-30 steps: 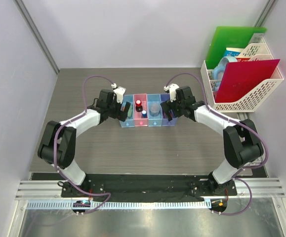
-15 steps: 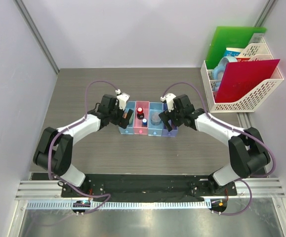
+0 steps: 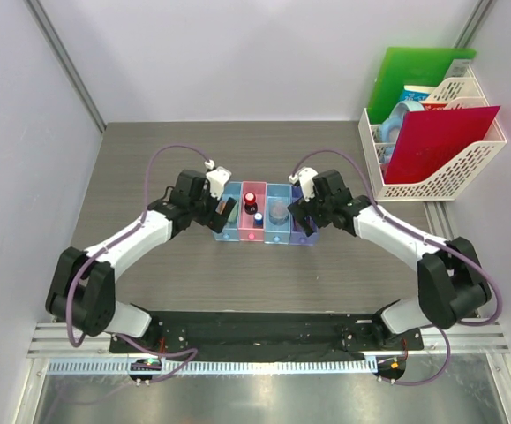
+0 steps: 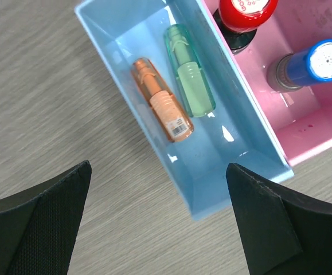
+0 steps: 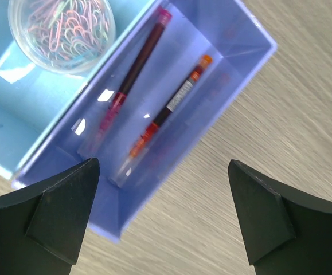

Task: Sort the stationery into containers
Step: Move the storage box to the center of the board, then reset both arms

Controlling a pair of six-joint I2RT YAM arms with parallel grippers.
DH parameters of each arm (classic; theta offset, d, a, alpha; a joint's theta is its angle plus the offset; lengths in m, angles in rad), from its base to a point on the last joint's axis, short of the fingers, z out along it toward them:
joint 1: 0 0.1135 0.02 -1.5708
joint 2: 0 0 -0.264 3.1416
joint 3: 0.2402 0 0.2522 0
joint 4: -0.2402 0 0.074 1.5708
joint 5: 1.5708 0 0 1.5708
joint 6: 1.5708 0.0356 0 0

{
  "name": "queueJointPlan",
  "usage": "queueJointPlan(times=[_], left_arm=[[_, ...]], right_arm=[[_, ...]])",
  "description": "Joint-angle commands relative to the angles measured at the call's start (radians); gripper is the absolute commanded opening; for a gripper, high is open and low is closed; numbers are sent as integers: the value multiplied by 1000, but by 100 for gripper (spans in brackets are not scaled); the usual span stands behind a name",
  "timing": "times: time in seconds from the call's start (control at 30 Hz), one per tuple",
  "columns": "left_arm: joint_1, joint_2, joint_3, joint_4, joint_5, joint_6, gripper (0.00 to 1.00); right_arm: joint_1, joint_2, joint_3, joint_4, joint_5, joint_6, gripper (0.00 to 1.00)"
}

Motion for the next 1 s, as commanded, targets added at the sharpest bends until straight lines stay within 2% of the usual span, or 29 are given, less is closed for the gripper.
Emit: queueJointPlan(times=[0.0, 0.17, 0.43, 0.53, 0.7, 0.97], left_arm=[[19, -144, 95, -42, -12, 28, 100], [151, -242, 159, -141, 131, -5, 100], [274, -483, 25, -134, 254, 4, 100], [289, -524, -3, -170, 315, 25, 100], [334, -572, -41, -132, 367, 13, 100], [352, -586, -72, -95, 377, -1, 100]], right_arm=[[-5, -138, 79, -81, 14, -77, 100], [-52, -290, 128, -226, -104, -88, 100], [-68, -557, 16, -239, -153, -37, 100], [-69, -591, -24, -222, -165, -26, 100], [-69, -620, -67, -188, -170, -17, 100], [-69, -640, -82, -171, -151, -16, 100]])
